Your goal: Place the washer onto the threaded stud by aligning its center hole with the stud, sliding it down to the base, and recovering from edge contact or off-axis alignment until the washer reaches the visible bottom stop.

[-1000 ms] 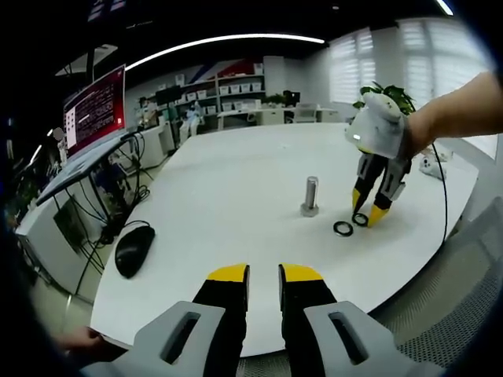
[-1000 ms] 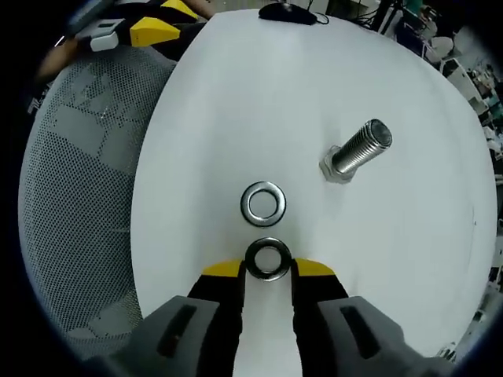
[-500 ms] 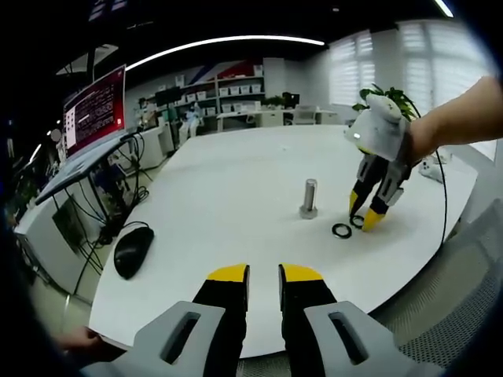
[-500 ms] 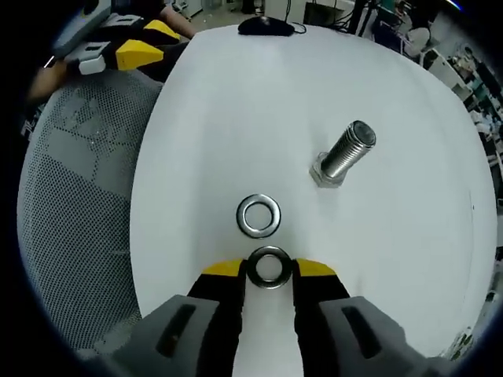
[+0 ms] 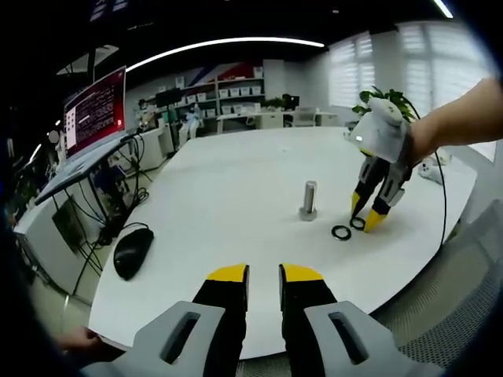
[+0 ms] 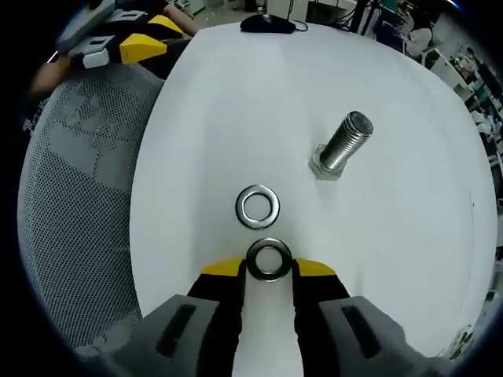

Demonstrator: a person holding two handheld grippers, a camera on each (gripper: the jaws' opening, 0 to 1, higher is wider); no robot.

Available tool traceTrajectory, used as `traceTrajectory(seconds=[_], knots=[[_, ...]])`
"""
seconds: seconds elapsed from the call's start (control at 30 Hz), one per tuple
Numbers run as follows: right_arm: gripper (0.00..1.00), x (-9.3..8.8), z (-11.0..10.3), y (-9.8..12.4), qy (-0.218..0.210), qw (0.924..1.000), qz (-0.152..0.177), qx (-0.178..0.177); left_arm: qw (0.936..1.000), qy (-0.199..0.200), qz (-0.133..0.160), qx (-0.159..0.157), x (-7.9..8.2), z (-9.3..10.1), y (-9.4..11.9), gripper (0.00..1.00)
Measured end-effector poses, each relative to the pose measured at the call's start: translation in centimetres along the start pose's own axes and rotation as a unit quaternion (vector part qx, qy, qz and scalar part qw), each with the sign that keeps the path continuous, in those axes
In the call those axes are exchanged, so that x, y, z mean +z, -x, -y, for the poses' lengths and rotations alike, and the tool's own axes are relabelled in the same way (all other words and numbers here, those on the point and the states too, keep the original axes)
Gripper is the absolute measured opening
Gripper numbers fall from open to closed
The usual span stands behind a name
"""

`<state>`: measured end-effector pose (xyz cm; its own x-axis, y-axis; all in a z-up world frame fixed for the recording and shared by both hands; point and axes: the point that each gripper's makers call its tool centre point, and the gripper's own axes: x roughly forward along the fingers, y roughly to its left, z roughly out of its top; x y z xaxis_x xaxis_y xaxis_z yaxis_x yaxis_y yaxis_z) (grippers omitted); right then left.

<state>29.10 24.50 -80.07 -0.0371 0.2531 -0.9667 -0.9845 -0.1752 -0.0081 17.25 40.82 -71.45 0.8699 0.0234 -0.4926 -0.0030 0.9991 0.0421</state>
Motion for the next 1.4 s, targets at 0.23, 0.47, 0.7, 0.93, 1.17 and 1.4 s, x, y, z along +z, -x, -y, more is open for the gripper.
traceTrajectory(seconds=[0.23, 0.47, 0.7, 0.93, 1.17, 1.4], knots=[[0.24, 0.1, 0.1, 0.0, 0.001, 0.9999, 0.010, -0.002, 1.0000, 0.004, 0.008, -0.002, 0.3, 0.0, 0.0, 0.14], [0.23, 1.1, 0.6, 1.5, -0.039, 0.9983, 0.042, -0.002, 1.0000, 0.002, 0.005, 0.000, 0.2, 0.0, 0.0, 0.13], [0.23, 3.8, 1.1, 3.7, -0.047, 0.9961, 0.074, -0.001, 1.0000, 0.000, 0.001, -0.001, 0.1, 0.1, 0.0, 0.13], [0.23, 5.2, 1.9, 4.7, -0.034, 0.9969, 0.069, -0.016, 1.0000, -0.001, -0.003, -0.001, 0.0, 0.1, 0.0, 0.13], [0.23, 6.5, 3.0, 5.4, -0.003, 0.9974, 0.063, -0.034, 1.0000, -0.003, -0.007, -0.003, -0.2, 0.2, -0.1, 0.13], [0.23, 8.0, 4.2, 5.6, 0.030, 0.9969, 0.049, -0.053, 0.9999, -0.005, -0.010, -0.005, -0.3, 0.2, -0.1, 0.13]])
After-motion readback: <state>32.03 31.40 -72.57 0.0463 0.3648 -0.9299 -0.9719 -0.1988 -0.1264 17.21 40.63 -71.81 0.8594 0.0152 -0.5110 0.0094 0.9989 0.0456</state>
